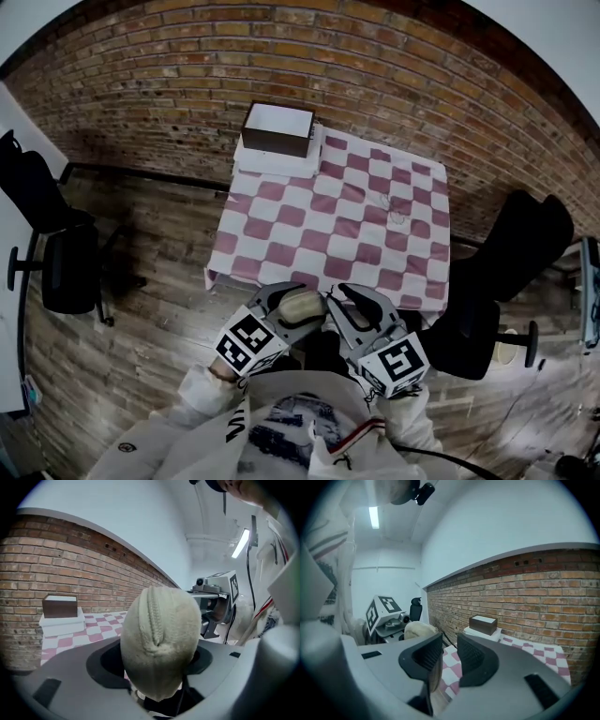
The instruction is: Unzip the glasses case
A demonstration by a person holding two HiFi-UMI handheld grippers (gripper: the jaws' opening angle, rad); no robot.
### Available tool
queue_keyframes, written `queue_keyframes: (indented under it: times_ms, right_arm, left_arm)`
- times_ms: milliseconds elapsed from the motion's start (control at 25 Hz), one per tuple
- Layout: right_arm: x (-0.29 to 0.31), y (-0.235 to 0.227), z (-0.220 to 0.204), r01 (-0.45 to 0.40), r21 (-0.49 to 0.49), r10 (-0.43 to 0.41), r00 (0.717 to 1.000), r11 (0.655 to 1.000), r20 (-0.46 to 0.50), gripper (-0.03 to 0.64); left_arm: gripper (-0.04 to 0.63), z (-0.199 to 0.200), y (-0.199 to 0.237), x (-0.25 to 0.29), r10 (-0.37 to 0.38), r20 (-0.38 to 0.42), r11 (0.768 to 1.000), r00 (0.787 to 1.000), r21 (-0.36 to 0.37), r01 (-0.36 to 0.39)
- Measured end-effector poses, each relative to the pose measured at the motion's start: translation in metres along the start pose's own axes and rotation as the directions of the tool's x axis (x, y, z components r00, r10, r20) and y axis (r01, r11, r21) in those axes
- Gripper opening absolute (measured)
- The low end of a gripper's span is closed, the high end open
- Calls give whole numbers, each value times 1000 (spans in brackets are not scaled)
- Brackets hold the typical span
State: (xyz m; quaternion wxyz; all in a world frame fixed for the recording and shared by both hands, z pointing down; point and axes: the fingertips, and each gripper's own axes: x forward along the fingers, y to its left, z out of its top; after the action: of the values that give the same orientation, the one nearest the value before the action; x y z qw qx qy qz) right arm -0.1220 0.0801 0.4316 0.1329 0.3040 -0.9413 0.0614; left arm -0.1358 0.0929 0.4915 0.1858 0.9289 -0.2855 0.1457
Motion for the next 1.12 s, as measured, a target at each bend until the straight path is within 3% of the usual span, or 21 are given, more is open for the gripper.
queue_keyframes:
  times_ms: [320, 560, 840, 1120]
  right_arm:
    - [-8, 19, 16, -134, 162, 115, 986, 978, 117, 196]
    - [-3, 32, 23, -232, 119, 216, 967, 965, 134, 270]
    - [9, 23, 25, -306, 67, 299, 949, 950, 100, 273]
    - [15, 10, 29, -416, 15, 414, 906, 909, 84, 273]
  left_arm:
    - [298, -4, 3, -16, -10, -2, 1000, 1000, 18, 10]
    - [298, 1, 2, -10, -34, -12, 998, 999, 61, 35]
    - [298, 15, 11, 3, -36, -48, 994, 998, 104, 41]
    - [298, 30, 6, 30, -114, -91, 978, 989, 165, 128]
